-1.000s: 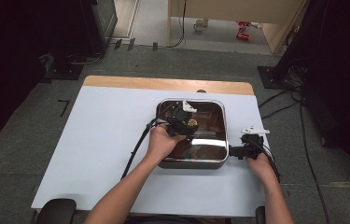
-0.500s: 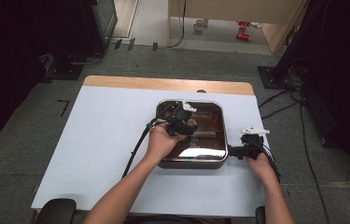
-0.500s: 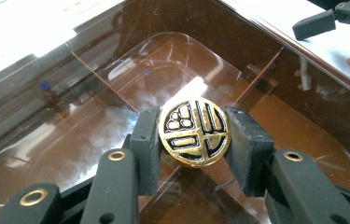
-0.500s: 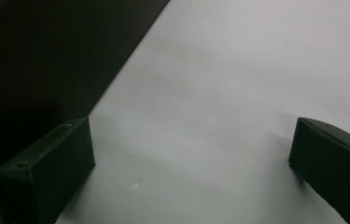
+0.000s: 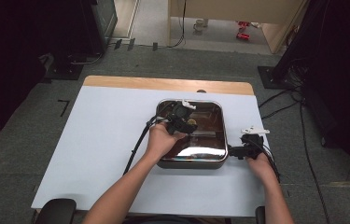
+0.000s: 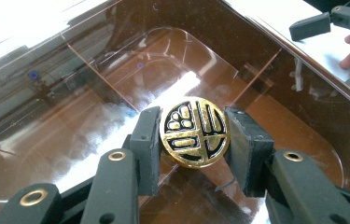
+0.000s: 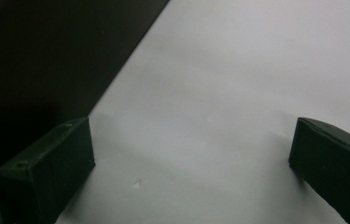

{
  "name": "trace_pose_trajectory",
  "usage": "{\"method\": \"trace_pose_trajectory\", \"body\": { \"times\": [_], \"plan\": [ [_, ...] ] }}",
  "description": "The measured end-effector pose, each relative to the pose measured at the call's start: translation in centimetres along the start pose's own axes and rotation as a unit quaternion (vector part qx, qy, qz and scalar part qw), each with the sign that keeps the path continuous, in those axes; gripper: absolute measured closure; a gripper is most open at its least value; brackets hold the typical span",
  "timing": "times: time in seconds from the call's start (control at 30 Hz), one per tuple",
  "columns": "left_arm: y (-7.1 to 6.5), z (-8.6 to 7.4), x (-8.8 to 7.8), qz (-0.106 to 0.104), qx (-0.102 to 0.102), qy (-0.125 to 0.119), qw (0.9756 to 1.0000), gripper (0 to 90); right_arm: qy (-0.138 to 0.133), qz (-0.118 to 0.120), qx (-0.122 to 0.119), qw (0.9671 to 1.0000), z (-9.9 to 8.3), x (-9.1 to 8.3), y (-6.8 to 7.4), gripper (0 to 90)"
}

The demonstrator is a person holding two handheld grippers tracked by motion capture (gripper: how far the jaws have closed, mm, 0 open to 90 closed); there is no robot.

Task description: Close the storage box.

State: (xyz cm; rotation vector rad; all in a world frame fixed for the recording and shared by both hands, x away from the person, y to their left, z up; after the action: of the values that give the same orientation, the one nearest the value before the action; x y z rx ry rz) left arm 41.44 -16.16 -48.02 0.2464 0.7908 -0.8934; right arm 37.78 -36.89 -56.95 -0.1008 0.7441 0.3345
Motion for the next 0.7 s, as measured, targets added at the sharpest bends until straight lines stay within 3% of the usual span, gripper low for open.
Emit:
{"method": "trace_pose_trajectory", "body": {
  "times": [0.3, 0.7],
  "plan": [
    [0.10, 0.43, -0.02, -0.009, -0.013, 0.004, 0.9999, 59.5, 0.000, 0.000, 0.000, 1.0000, 0.01, 0.01, 0.00, 0.0],
    [-0.15, 0.03, -0.11, -0.009, -0.005, 0.005, 0.9999, 59.2, 0.000, 0.000, 0.000, 1.0000, 0.00, 0.00, 0.00, 0.0]
  ]
}}
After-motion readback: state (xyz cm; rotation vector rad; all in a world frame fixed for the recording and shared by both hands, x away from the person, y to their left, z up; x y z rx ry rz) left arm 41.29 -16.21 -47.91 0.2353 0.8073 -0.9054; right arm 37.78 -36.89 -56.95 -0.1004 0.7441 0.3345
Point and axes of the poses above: each handheld gripper's, and its own axes: x roughly forward along the jaws, z roughly out of its top, y roughly to its left, the point moved 9 cm from there along x, roughly forward along the jaws, and after that the axes turned 3 degrees about -y, right-handed, at the moved point
